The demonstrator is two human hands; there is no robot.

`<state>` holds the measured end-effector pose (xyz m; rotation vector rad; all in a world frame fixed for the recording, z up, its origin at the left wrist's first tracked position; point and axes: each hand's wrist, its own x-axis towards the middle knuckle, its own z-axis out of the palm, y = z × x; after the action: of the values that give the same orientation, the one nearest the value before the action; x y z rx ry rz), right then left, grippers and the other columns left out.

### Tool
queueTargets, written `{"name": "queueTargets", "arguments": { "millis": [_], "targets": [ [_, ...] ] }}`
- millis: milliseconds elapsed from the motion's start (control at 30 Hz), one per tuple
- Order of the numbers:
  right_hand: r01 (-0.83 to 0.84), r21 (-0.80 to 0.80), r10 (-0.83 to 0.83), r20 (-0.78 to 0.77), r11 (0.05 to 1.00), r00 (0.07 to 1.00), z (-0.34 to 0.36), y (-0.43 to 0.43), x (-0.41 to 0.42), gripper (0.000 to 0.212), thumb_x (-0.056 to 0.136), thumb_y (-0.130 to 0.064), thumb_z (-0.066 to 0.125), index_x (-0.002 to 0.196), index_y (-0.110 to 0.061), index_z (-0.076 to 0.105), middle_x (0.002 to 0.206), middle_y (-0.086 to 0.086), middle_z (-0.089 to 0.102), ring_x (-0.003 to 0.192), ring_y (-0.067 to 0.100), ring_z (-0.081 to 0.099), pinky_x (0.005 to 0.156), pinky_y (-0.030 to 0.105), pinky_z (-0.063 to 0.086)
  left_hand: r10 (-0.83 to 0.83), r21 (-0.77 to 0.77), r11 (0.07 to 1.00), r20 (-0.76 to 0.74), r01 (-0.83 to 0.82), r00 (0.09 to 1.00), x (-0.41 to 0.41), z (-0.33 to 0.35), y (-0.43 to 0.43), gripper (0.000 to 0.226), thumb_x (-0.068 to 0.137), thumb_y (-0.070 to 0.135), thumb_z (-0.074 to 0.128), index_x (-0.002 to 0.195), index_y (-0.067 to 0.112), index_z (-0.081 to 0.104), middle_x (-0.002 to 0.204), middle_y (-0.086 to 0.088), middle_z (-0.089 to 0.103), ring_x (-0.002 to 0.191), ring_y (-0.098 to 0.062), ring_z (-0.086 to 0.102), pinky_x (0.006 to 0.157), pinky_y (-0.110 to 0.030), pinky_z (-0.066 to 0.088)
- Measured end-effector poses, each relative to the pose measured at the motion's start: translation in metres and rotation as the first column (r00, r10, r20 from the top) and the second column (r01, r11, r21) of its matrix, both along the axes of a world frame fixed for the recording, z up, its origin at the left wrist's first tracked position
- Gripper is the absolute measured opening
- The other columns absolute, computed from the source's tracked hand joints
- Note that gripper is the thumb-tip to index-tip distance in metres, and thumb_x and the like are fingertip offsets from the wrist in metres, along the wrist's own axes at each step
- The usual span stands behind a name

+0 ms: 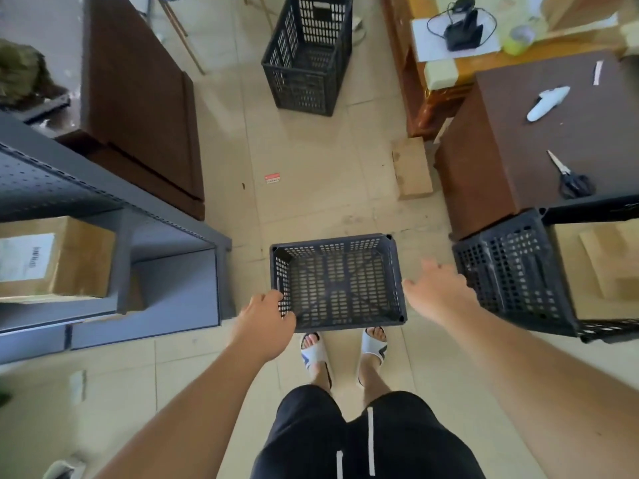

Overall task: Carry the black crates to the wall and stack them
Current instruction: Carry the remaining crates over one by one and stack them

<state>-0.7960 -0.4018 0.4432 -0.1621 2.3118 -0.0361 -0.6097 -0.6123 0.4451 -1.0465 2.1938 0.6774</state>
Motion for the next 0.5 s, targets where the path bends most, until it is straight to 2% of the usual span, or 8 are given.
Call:
{"name": "queueTargets", "arguments": {
  "millis": [133,300,500],
  "targets": [
    [0.035,0.013,-0.036,0.038,0.999,0.999,-0.039,-0.014,-0.01,0.059,0.102,-0.04,0.042,0.154,-0.016,0.029,0.15,0.017,0.041,0.133,0.04,0.043,0.102,0.045,0.041,0.043,0.068,0.997,0.034,-0.046,0.998,-0.014,-0.05,-0.021,0.051,0.1,0.036,0.049,0.148,0.019,0.044,0.147,-0.01,0.047,0.127,-0.031,0.051,0.103,-0.043,0.046],
    [0.098,0.056,-0.103,0.082,0.994,0.991,-0.103,-0.022,-0.006,0.058,0.101,-0.04,0.043,0.153,-0.016,0.032,0.15,0.018,0.043,0.133,0.04,0.045,0.102,0.045,0.042,0.165,0.181,0.967,0.092,-0.179,0.982,-0.013,-0.126,-0.047,0.053,0.094,0.038,0.053,0.145,0.021,0.048,0.145,-0.01,0.051,0.115,-0.035,0.059,0.097,-0.049,0.053],
    [0.185,0.064,-0.191,0.108,0.981,0.976,-0.188,-0.033,0.005,0.058,0.096,-0.042,0.047,0.148,-0.016,0.039,0.141,0.017,0.05,0.125,0.039,0.051,0.099,0.045,0.047,0.195,0.197,0.956,0.127,-0.218,0.972,-0.008,-0.206,-0.07,0.046,0.097,0.034,0.056,0.142,0.022,0.051,0.137,-0.008,0.055,0.114,-0.032,0.057,0.089,-0.037,0.052]
  ]
}}
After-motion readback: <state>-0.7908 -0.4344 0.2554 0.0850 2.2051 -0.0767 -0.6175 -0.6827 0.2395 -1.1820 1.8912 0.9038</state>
